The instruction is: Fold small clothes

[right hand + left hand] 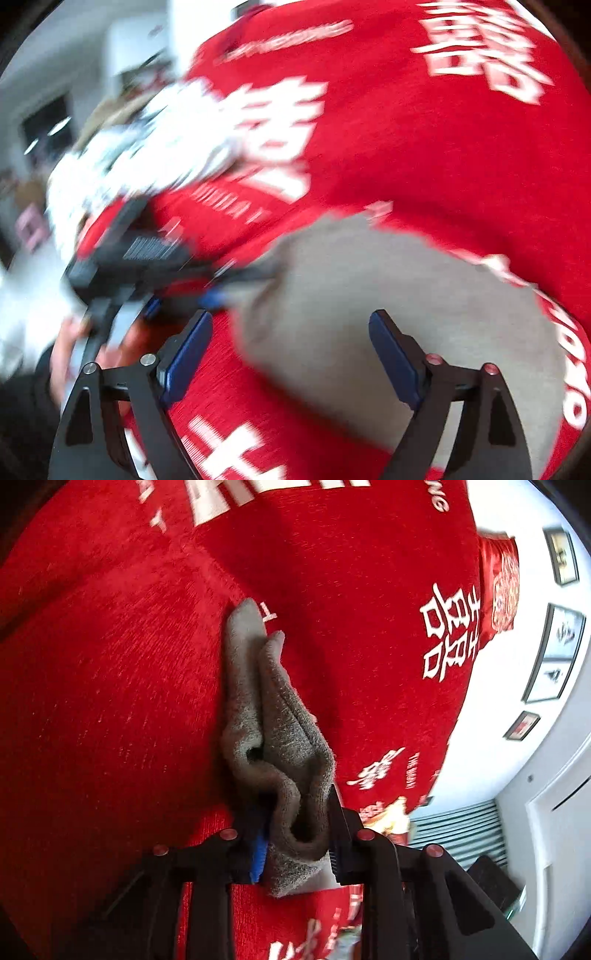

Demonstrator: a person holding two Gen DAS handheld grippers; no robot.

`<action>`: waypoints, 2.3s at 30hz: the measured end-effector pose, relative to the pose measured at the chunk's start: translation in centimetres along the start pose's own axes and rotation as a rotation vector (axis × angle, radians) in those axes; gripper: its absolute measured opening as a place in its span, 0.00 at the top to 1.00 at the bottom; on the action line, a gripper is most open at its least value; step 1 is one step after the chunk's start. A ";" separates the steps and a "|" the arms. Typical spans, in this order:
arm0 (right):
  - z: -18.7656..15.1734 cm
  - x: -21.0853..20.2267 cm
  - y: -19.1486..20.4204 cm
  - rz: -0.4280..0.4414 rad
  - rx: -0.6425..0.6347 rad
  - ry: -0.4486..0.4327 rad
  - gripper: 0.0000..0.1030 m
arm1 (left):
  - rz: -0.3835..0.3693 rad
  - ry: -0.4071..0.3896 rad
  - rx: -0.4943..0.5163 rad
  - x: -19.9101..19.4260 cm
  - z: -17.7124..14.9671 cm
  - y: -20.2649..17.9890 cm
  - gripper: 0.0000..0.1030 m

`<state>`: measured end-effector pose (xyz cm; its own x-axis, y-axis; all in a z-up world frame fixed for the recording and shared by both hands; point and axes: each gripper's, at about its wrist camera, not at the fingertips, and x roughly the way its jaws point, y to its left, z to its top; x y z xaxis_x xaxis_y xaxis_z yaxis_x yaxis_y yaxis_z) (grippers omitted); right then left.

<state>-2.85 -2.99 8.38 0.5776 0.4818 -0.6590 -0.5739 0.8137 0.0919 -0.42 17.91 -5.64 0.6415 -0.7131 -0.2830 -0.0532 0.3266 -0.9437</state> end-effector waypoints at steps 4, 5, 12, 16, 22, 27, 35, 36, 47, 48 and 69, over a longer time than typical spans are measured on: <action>3.8 3.4 -3.6 -0.066 0.153 0.065 0.13 | 0.048 -0.036 0.024 0.3 -0.7 -0.7 0.72; 5.0 5.3 -3.9 -0.095 0.165 0.102 0.13 | 0.054 -0.044 0.028 0.2 -0.8 -0.8 0.72; 9.9 17.5 -2.4 -0.101 0.122 0.332 0.14 | 0.051 -0.046 0.014 0.0 -0.5 -0.5 0.72; 9.8 23.7 -0.3 -0.142 0.025 0.472 0.18 | 0.066 -0.041 0.024 0.0 -0.4 -0.7 0.72; 10.0 25.0 1.5 -0.292 -0.118 0.492 0.81 | 0.134 -0.044 0.081 0.8 -0.1 -2.1 0.77; 10.3 22.3 -1.1 -0.175 0.014 0.419 0.84 | 0.195 -0.051 0.186 1.4 -0.5 -4.2 0.82; 11.7 18.7 -4.0 -0.056 0.161 0.289 0.84 | 0.172 -0.082 0.244 1.3 -0.7 -6.0 0.82; 11.8 18.5 -4.6 -0.039 0.185 0.282 0.84 | 0.172 -0.083 0.255 1.1 -0.8 -6.1 0.82; 12.5 13.9 -8.8 0.088 0.321 0.180 0.85 | 0.174 -0.077 0.365 2.1 -2.7 -10.6 0.84; 12.5 13.5 -9.3 0.095 0.330 0.175 0.85 | 0.187 -0.069 0.380 2.4 -3.3 -11.2 0.84; 10.1 7.2 -16.9 0.166 0.471 0.076 0.85 | 0.379 -0.062 0.565 7.5 -7.7 -17.0 0.84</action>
<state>16.85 -10.02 9.65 0.4467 0.6063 -0.6580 -0.3201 0.7950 0.5153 -0.57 2.23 6.94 0.7010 -0.4540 -0.5500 0.1142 0.8327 -0.5418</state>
